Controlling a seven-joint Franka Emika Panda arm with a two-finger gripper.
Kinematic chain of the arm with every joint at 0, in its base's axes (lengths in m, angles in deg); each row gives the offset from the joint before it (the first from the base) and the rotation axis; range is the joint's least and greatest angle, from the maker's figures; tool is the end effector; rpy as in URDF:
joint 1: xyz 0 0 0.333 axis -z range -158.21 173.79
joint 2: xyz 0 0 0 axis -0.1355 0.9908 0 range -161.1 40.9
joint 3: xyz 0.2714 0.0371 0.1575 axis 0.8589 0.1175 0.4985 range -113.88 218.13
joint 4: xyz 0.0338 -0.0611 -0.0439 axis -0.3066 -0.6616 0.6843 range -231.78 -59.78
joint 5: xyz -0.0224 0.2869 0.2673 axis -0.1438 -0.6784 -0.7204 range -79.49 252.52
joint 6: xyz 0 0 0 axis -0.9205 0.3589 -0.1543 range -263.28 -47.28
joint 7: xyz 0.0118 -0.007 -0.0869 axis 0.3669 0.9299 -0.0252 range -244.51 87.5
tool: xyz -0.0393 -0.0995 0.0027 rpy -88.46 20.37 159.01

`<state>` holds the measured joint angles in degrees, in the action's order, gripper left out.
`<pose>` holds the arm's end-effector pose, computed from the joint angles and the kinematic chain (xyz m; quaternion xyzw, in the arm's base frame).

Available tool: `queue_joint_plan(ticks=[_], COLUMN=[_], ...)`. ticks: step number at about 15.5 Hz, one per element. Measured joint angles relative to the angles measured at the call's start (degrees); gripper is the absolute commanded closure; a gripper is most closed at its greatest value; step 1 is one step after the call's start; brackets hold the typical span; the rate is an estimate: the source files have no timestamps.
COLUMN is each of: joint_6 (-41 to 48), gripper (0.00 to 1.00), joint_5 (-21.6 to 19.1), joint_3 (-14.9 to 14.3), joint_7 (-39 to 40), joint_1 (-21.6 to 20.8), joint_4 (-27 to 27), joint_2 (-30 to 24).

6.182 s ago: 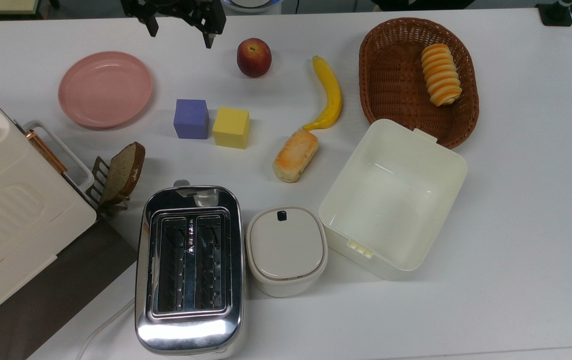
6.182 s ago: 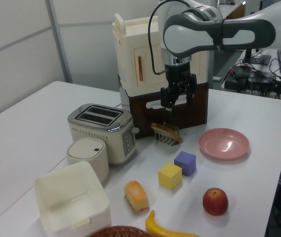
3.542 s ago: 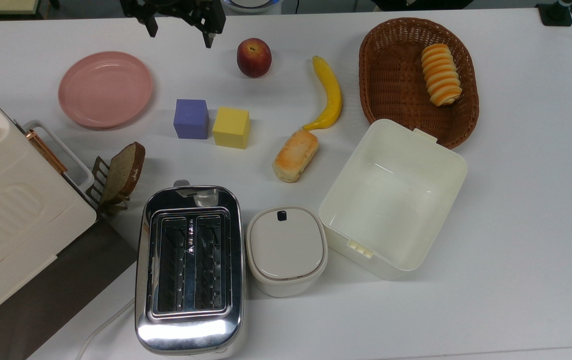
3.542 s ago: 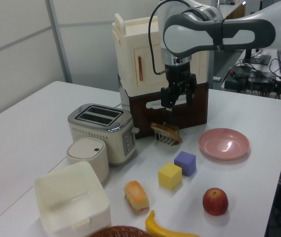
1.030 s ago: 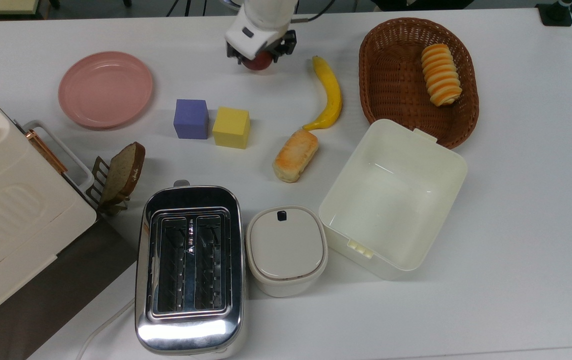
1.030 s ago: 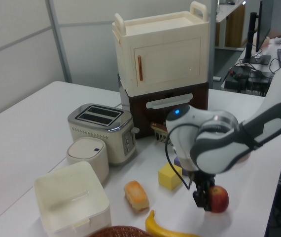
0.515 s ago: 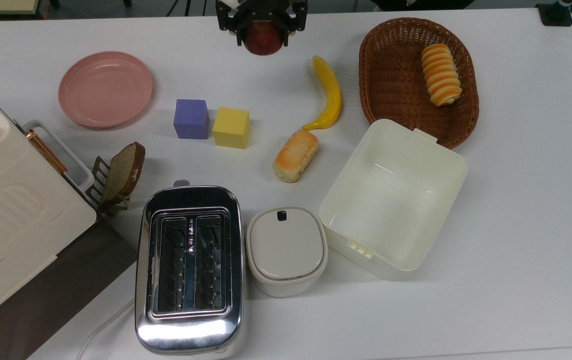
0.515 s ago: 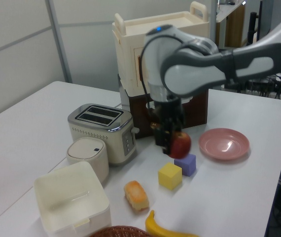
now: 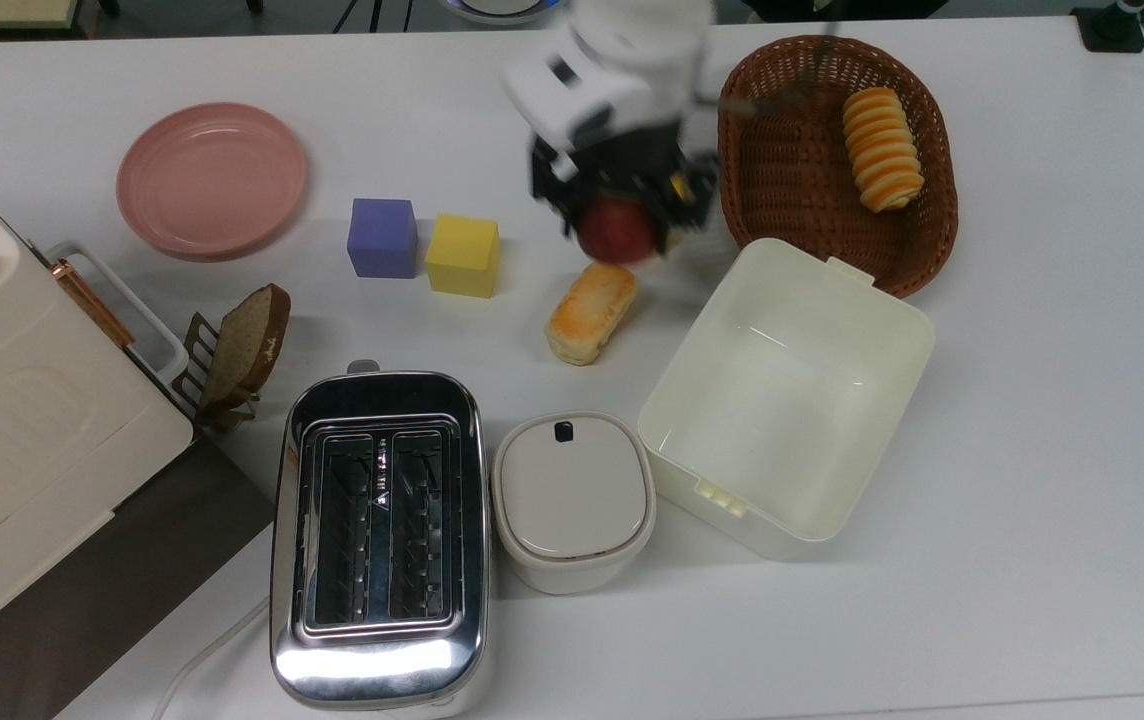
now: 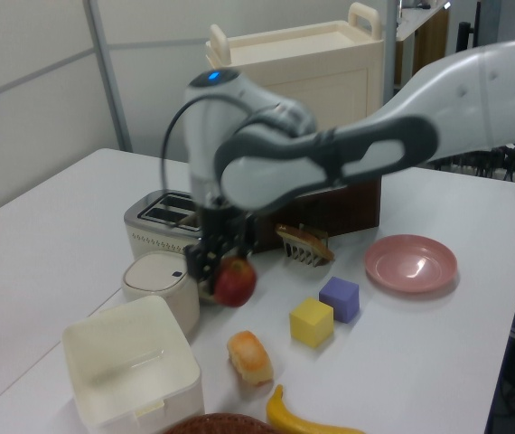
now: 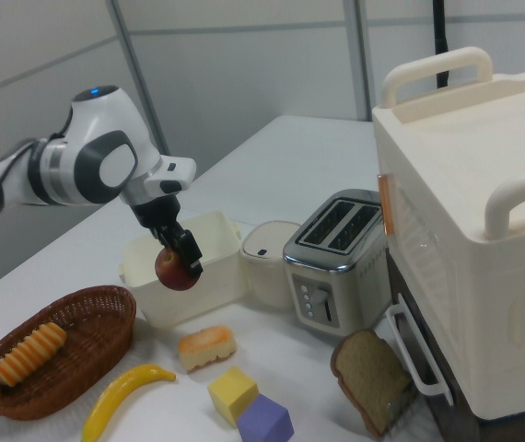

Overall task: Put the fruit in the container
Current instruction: 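Carry the held apple over the cream plastic container, then lower the apple into the container and open the gripper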

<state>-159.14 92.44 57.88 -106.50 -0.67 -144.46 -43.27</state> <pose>0.6433 0.1480 0.4910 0.9926 -0.1066 0.0567 0.0153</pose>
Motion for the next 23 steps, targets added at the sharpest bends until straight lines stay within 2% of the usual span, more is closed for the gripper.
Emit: queue_joint_plan(ticks=[3, 6, 9, 11, 13, 19, 21, 23], joint_6=[-1.6, -1.6, -2.5, -2.6, -4.7, -9.8, -9.8, -9.8], gripper=[0.77, 0.76, 0.76, 0.7, 0.68, 0.67, 0.61, 0.47], joint_5=[2.5, 2.5, 2.5, 2.5, 2.5, 2.6, 2.6, 3.6], joint_3=[0.1, 0.1, 0.1, 0.1, 0.1, -0.4, -0.5, -0.5], joint_7=[-9.2, -13.9, -17.2, -18.6, -21.5, -27.0, -27.3, -27.3], joint_1=[-4.2, -6.2, -7.8, -8.4, -8.9, -10.4, -10.4, -10.4], joint_4=[6.6, 9.7, 10.3, 10.3, 10.3, 11.5, 12.2, 12.3], joint_2=[7.5, 9.5, 9.6, 9.9, 10.5, 16.5, 17.4, 18.0])
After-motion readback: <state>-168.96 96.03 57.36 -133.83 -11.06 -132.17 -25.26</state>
